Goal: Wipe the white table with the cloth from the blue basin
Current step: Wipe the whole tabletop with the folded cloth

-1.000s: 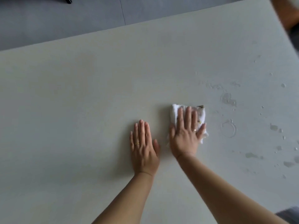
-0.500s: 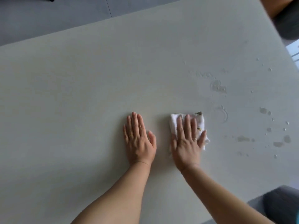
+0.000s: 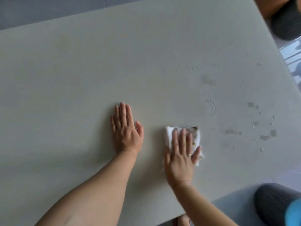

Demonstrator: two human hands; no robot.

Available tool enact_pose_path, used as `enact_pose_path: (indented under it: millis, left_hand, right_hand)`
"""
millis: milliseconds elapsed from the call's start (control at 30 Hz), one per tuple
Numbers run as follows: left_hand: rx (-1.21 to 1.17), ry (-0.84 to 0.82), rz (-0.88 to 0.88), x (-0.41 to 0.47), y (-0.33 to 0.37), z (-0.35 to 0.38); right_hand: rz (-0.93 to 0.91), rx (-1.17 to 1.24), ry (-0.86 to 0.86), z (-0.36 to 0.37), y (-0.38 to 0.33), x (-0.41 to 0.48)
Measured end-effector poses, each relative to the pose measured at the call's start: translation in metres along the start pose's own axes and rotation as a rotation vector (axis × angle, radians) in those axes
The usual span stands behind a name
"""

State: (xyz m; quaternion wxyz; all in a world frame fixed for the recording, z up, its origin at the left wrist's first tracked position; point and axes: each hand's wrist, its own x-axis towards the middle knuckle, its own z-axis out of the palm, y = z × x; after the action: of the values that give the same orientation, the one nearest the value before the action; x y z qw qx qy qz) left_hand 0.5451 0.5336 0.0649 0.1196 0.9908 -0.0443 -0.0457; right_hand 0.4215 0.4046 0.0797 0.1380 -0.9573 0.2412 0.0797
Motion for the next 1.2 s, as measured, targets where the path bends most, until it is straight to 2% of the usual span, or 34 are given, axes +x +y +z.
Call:
enact_pose_path:
  millis: [133, 200, 267, 400, 467, 500, 567, 633, 700, 733, 800, 933, 967, 1000, 1100, 1200]
  left_hand:
    - [0.045, -0.002, 0.006, -0.001, -0.001, 0.000]
    - [0.054, -0.020, -0.004, -0.001, 0.000, 0.000]
    - [0.061, -0.029, -0.005, -0.001, 0.001, 0.001]
    - [0.062, -0.006, -0.087, -0.007, 0.008, 0.000]
    - [0.022, 0.016, -0.166, -0.022, 0.025, -0.002]
    - [-0.007, 0.016, -0.178, -0.034, 0.038, -0.002]
    - [-0.065, -0.001, -0.153, -0.062, 0.064, 0.003]
    - [-0.104, -0.005, -0.149, -0.091, 0.082, 0.011]
    - [-0.115, 0.005, -0.207, -0.114, 0.089, 0.019]
    - [-0.102, 0.012, -0.236, -0.122, 0.090, 0.023]
    - [-0.052, 0.022, -0.262, -0.130, 0.091, 0.028]
    - [-0.018, 0.070, -0.274, -0.129, 0.091, 0.034]
    - [-0.021, 0.073, -0.275, -0.129, 0.091, 0.035]
    - [-0.022, 0.077, -0.271, -0.130, 0.091, 0.036]
    - [-0.019, 0.091, -0.263, -0.130, 0.091, 0.036]
    - [-0.022, 0.093, -0.263, -0.129, 0.091, 0.037]
  right_hand:
    - [-0.559, -0.147, -0.075, -0.002, 0.040, -0.025]
    - [-0.739, -0.214, -0.067, -0.014, 0.077, -0.009]
    - [-0.685, -0.228, -0.048, -0.026, 0.100, 0.004]
    - [-0.243, -0.055, -0.016, -0.020, 0.084, -0.013]
    - [-0.140, 0.012, -0.014, -0.008, 0.067, -0.038]
    - [-0.186, 0.003, -0.021, -0.004, 0.065, -0.051]
    - [-0.435, -0.066, -0.064, -0.005, 0.080, -0.066]
    - [-0.726, -0.172, -0.113, -0.015, 0.116, -0.057]
    - [-0.874, -0.255, -0.123, -0.032, 0.156, -0.035]
    - [-0.862, -0.274, -0.107, -0.040, 0.173, -0.026]
    - [-0.710, -0.242, -0.066, -0.053, 0.196, -0.013]
    - [-0.276, -0.051, -0.063, -0.042, 0.173, -0.039]
    - [-0.251, -0.030, -0.077, -0.036, 0.162, -0.054]
    - [-0.293, -0.027, -0.093, -0.030, 0.153, -0.070]
    - [-0.583, -0.096, -0.106, -0.030, 0.158, -0.090]
    - [-0.700, -0.195, -0.106, -0.040, 0.168, -0.076]
